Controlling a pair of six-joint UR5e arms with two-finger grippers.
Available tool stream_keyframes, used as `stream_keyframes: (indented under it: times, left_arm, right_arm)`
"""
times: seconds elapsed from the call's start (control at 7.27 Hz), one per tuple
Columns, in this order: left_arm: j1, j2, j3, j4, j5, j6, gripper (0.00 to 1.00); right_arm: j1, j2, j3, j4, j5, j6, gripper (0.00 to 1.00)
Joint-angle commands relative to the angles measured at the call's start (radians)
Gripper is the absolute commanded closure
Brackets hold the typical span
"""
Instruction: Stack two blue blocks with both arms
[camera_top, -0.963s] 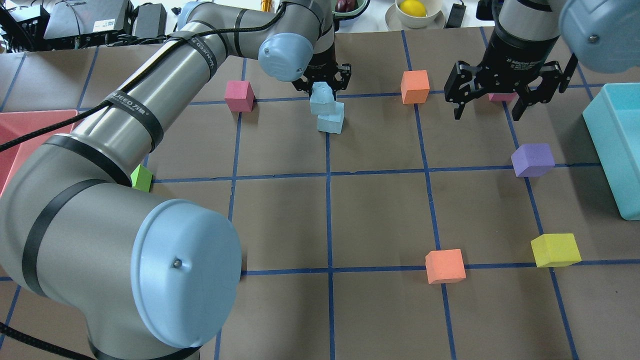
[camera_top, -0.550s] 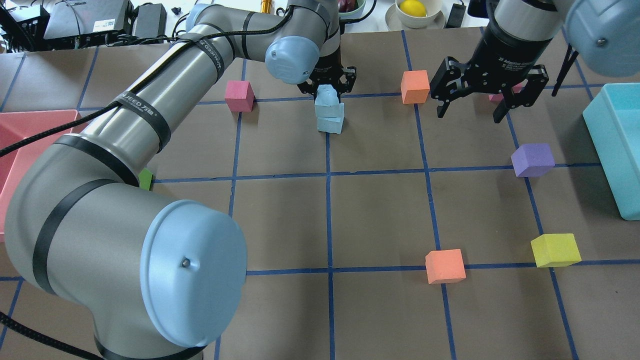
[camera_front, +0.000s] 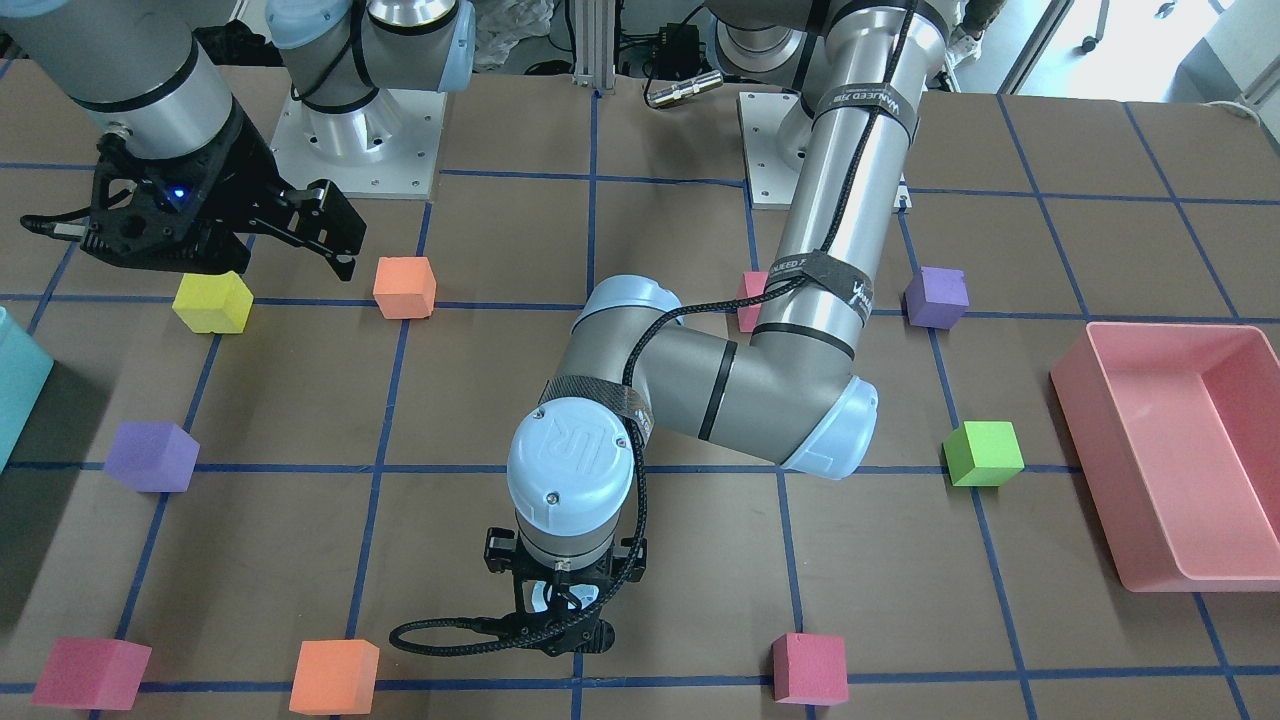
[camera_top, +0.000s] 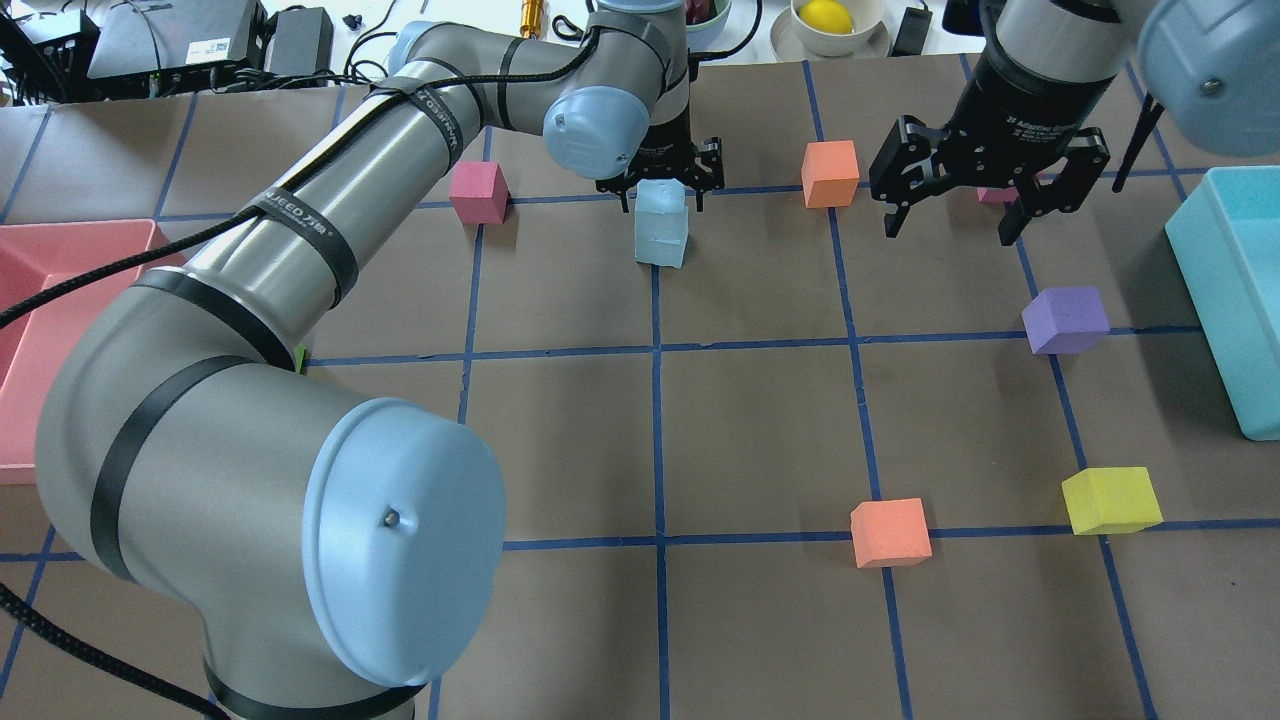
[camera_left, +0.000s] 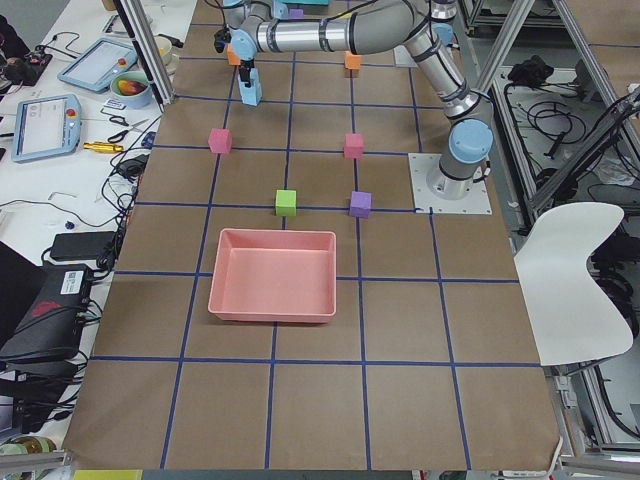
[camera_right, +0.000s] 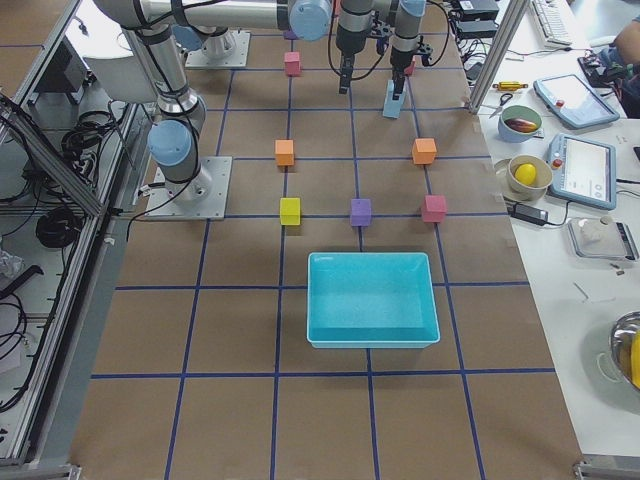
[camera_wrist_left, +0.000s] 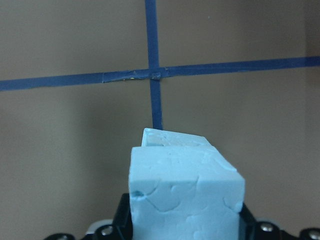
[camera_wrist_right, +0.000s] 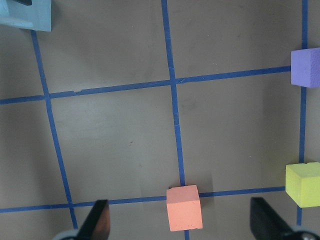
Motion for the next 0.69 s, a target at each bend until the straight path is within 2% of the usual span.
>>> stream_keyframes:
  times: [0.0, 0.28, 0.55]
  left_arm:
    - [0.018, 0.063, 0.014, -0.035, -0.015, 0.027, 0.0]
    - [0.091, 0.181, 0.072, -0.301, -0.004, 0.155, 0.0]
    - [0.19, 0.325, 0.041, -0.478, 0.001, 0.296, 0.0]
  right_arm:
    - [0.0, -0.006, 0.002, 0.0, -0.002, 0.001, 0.0]
    - [0.0, -0.006, 0.002, 0.002, -0.002, 0.0, 0.0]
    - [-0.001, -0.006, 0.002, 0.002, -0.004, 0.0, 0.0]
